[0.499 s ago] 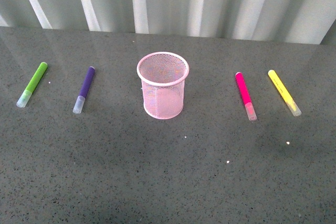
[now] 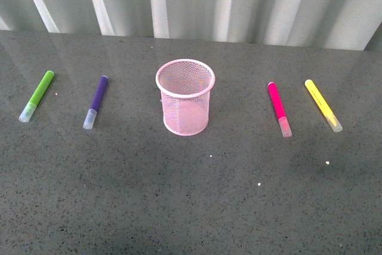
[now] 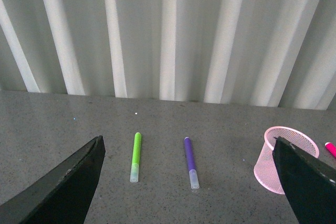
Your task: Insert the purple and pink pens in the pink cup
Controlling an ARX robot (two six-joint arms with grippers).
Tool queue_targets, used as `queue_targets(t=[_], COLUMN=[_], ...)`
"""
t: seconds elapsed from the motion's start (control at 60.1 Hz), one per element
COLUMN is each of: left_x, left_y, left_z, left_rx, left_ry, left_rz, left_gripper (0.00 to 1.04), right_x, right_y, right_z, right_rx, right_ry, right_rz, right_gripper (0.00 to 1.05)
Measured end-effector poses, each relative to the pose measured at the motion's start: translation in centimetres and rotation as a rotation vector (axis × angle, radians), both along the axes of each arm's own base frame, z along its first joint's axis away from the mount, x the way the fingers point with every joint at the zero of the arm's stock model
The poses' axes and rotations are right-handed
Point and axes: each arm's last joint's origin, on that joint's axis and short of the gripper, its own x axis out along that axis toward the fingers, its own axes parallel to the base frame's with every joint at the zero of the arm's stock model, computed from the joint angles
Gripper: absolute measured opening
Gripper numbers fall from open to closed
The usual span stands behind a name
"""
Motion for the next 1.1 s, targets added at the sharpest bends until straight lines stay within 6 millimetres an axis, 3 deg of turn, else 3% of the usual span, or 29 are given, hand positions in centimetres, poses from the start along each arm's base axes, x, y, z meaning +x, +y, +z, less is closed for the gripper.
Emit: queue_targets(t=[1.048, 1.098], left_x=[0.00, 0.06], left_y=[0.00, 0.03], left_z=[0.00, -0.19], left_rx=[0.000, -0.042], left_ry=[0.000, 0.102], left_rz=[0.000, 0.085], left_gripper=[0.98, 0.98], right_x=[0.00, 0.00], right_y=[0.00, 0.00], right_z=[0.00, 0.00], right_rx=[0.000, 0.000], right_ry=[0.000, 0.000], right_rz=[0.000, 0.000], right_gripper=[0.98, 0.98])
